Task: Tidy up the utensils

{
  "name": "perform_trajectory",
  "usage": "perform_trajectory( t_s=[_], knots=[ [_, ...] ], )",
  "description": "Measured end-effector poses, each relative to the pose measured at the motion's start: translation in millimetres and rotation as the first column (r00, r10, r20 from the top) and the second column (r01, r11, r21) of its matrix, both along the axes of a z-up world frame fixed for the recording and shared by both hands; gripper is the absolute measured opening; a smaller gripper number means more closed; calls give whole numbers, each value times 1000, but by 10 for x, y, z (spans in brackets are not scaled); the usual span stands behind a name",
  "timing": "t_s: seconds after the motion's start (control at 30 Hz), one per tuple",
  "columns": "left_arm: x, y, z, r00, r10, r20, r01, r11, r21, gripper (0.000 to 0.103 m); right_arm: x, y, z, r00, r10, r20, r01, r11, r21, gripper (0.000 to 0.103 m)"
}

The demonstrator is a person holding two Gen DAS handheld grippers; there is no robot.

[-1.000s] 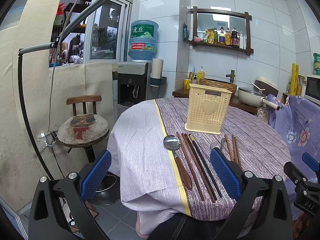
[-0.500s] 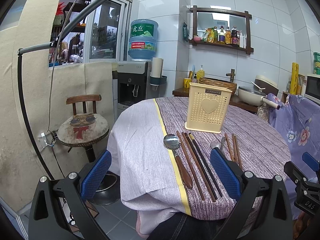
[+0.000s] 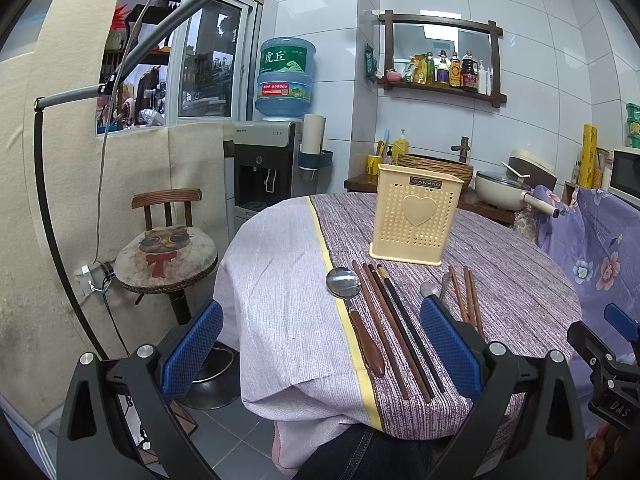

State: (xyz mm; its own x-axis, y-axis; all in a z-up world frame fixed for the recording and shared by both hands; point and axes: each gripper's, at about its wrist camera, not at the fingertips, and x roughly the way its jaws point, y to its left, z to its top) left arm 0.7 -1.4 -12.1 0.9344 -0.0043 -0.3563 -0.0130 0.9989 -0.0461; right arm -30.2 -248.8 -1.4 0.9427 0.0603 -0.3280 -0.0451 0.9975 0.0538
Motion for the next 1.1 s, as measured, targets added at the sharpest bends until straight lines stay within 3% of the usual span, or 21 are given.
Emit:
perform_trajectory(
  t_s=[0.83, 1.0, 1.1],
  knots=[
    [-12, 48, -110, 1000, 6, -24, -6, 1000, 8, 98, 45, 34, -28, 1000, -1, -8, 1, 1000, -5, 98],
    [129, 19, -113, 997, -3, -75, 7, 998, 56, 98, 179, -25, -86, 999, -20, -37, 20, 1000, -12, 98],
    [240, 95, -165, 993, 7, -115, -2, 999, 40, 98, 341, -114, -126, 996, -43, -80, 42, 999, -14, 98]
  ],
)
